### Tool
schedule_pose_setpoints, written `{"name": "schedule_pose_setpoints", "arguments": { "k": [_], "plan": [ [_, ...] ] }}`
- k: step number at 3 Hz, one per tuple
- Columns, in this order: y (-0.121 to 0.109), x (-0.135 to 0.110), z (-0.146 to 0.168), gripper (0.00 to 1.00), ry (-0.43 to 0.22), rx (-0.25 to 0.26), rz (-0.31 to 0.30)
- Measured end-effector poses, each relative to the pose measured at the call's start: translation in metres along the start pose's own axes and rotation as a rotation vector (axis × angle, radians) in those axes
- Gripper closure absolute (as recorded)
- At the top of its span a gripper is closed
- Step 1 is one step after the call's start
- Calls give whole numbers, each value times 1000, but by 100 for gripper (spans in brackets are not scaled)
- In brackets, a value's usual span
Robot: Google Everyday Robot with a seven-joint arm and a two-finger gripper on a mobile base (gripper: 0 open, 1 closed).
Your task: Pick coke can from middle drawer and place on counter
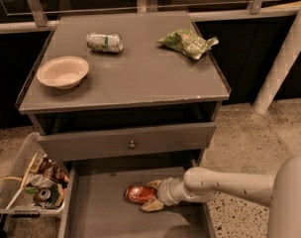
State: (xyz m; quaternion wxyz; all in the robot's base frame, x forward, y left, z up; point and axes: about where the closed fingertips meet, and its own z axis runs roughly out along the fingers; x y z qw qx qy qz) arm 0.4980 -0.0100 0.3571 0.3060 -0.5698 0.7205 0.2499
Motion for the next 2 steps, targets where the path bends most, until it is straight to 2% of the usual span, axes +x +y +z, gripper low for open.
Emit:
{"name": "schedule_pose_setpoints", "arguments": {
  "k": [2],
  "plan": [
    [3, -2, -5, 88, 8, -16, -23]
  ]
}}
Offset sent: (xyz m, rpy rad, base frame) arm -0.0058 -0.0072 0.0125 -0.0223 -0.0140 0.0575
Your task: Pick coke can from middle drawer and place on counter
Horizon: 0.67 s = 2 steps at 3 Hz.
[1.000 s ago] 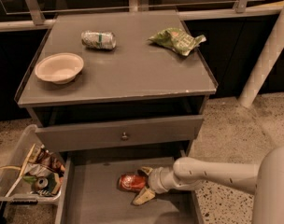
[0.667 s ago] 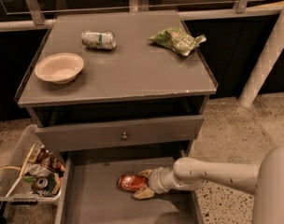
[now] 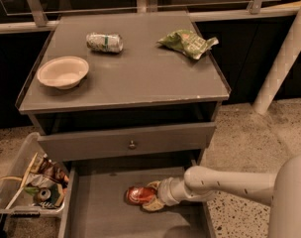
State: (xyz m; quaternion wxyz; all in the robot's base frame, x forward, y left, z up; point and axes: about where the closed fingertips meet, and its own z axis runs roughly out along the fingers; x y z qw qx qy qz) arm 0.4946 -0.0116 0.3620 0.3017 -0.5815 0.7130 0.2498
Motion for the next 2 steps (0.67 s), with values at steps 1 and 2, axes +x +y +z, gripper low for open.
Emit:
{"name": "schedule_pose_setpoints", "arguments": {
  "k": [1, 2],
  "plan": [
    [7, -2, -30, 100, 24, -22, -64],
    [13, -16, -74, 100, 33, -22, -152]
  ]
}}
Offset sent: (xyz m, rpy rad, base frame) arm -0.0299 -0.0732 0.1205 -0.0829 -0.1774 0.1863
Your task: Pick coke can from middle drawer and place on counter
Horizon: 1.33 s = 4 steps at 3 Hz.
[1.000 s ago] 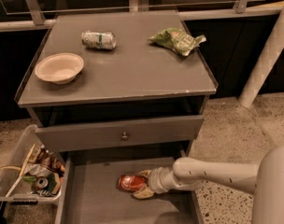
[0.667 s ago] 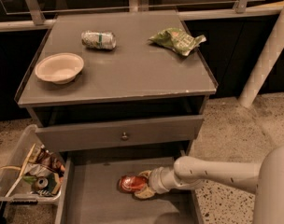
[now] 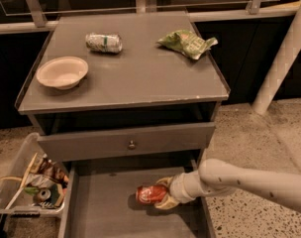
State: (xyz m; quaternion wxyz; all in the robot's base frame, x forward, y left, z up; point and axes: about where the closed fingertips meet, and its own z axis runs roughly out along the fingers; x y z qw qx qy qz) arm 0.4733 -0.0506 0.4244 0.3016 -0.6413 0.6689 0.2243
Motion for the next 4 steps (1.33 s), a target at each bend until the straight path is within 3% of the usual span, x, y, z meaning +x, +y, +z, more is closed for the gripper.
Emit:
{"name": "schedule_pose_setpoints", "arguments": {
  "k": [2, 3, 4],
  "plan": [
    [-17, -29, -103, 100, 49, 86, -146],
    [-39, -51, -167, 100, 69, 147, -183],
    [-51, -77, -214, 100, 61, 172, -209]
  ]
}}
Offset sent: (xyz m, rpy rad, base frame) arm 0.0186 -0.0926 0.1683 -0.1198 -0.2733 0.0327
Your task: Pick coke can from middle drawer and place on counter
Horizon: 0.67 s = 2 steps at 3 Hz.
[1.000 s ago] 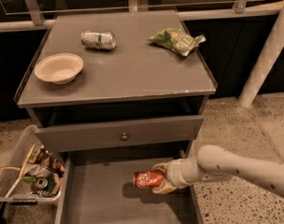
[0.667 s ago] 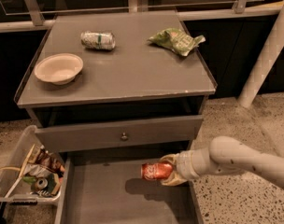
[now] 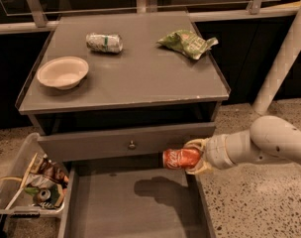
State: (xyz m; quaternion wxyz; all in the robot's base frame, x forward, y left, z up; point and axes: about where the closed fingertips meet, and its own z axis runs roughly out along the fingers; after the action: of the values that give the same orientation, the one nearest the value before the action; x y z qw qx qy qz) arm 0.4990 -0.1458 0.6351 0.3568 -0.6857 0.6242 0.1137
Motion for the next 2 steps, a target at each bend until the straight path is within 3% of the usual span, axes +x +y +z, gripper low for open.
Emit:
{"name": "schedule_pose_setpoints", "arguments": {
  "k": [2],
  "plan": [
    [-6, -11, -15, 100, 8, 13, -22]
  ]
}}
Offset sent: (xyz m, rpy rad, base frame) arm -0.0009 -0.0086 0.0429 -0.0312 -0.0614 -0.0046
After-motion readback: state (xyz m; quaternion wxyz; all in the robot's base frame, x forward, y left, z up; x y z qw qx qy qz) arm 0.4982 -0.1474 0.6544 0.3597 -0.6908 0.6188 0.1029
